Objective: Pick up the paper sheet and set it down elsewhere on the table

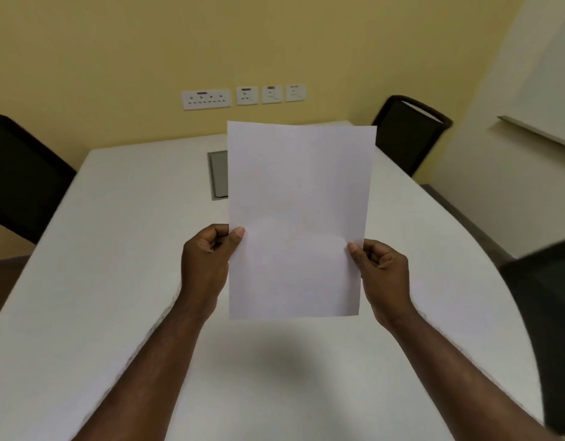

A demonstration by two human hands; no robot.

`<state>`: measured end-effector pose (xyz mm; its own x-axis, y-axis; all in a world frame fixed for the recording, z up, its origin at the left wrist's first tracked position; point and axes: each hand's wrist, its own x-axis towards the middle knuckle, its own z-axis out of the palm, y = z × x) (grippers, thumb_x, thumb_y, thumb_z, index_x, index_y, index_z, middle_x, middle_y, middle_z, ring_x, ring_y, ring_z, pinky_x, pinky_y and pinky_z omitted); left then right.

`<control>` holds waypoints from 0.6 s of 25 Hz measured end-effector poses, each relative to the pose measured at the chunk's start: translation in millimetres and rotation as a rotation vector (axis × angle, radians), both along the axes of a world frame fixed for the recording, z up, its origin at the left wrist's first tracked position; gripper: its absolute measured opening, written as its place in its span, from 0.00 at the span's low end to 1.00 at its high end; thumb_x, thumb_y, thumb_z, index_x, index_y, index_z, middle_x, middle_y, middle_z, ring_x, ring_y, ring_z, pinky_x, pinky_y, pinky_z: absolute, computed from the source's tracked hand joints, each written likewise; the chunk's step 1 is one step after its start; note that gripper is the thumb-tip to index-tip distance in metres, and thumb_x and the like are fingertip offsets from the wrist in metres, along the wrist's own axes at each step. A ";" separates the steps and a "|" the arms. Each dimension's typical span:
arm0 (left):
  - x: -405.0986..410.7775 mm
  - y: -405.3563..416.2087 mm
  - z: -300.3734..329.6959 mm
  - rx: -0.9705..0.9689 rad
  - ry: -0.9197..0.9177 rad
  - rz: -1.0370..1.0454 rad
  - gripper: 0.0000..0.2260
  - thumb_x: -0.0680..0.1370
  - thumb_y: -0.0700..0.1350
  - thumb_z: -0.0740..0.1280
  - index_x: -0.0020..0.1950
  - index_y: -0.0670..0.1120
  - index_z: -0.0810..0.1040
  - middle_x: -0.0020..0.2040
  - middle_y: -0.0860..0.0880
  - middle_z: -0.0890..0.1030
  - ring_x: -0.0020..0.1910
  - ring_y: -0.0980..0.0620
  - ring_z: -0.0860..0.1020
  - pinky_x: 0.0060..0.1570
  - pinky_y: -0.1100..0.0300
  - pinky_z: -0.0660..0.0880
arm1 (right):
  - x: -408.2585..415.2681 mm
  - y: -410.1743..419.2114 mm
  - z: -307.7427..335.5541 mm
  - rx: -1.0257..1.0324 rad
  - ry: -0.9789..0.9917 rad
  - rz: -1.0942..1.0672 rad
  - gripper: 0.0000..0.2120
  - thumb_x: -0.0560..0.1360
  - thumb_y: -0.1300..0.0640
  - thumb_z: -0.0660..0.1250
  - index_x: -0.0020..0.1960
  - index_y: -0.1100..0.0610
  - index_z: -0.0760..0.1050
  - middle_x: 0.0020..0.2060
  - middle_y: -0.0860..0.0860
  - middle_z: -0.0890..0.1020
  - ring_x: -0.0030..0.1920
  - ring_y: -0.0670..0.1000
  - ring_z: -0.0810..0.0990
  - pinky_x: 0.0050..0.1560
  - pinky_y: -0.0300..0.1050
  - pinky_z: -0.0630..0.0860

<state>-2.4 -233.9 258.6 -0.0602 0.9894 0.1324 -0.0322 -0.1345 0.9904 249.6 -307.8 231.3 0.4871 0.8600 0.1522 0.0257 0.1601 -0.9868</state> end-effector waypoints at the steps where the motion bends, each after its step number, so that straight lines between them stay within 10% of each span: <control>1: 10.4 -15.6 2.3 -0.008 -0.014 -0.053 0.02 0.74 0.45 0.71 0.43 0.49 0.83 0.42 0.51 0.86 0.41 0.56 0.83 0.40 0.67 0.77 | 8.3 -23.9 3.8 -0.013 -0.001 -0.036 0.04 0.75 0.58 0.70 0.48 0.56 0.83 0.44 0.49 0.87 0.46 0.48 0.85 0.47 0.39 0.80; 15: 238.6 -242.3 38.8 0.019 -0.010 -0.546 0.02 0.75 0.47 0.71 0.43 0.50 0.83 0.42 0.52 0.86 0.41 0.57 0.82 0.39 0.66 0.77 | 169.0 -358.5 51.7 -0.059 -0.056 -0.523 0.04 0.74 0.52 0.71 0.46 0.51 0.82 0.43 0.47 0.86 0.44 0.50 0.85 0.42 0.45 0.82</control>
